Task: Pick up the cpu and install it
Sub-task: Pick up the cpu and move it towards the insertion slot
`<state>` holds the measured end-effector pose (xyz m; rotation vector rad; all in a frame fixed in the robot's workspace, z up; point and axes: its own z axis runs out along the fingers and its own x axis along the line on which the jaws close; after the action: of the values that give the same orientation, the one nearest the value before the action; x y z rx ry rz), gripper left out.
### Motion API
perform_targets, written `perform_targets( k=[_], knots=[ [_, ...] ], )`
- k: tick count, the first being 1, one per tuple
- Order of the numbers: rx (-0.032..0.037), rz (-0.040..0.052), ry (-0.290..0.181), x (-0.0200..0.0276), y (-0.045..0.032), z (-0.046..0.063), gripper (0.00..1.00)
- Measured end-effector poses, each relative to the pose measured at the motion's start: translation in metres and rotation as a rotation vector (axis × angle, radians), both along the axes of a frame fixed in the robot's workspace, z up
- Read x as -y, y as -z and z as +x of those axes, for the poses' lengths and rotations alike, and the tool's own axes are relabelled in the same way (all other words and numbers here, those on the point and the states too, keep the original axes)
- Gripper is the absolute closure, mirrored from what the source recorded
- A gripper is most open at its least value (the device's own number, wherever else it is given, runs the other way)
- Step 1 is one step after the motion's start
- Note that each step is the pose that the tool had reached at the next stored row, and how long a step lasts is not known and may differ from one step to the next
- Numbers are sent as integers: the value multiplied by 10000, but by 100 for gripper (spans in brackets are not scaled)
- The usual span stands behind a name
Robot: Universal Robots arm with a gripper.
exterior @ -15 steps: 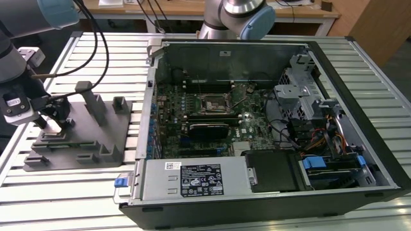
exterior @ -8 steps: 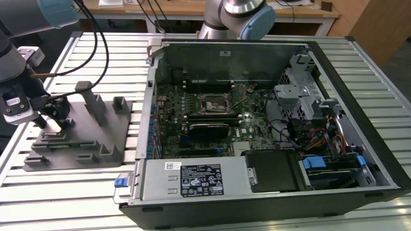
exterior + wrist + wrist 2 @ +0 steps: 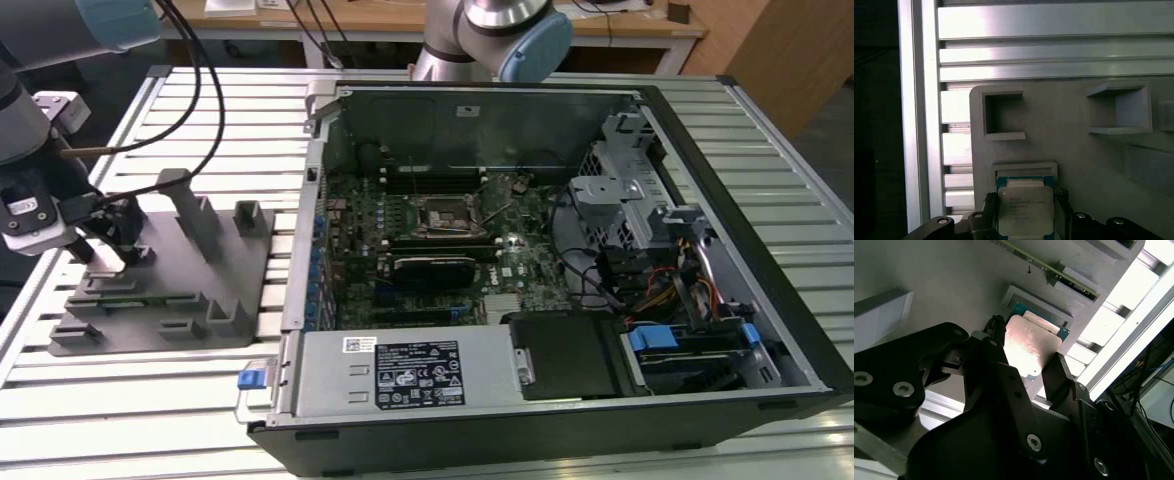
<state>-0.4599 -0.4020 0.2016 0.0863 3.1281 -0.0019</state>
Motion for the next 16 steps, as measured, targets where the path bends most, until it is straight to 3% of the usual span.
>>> perform_targets(
  k=[16],
  knots=[
    [0, 0, 0, -1, -102, 0, 46]
  ],
)
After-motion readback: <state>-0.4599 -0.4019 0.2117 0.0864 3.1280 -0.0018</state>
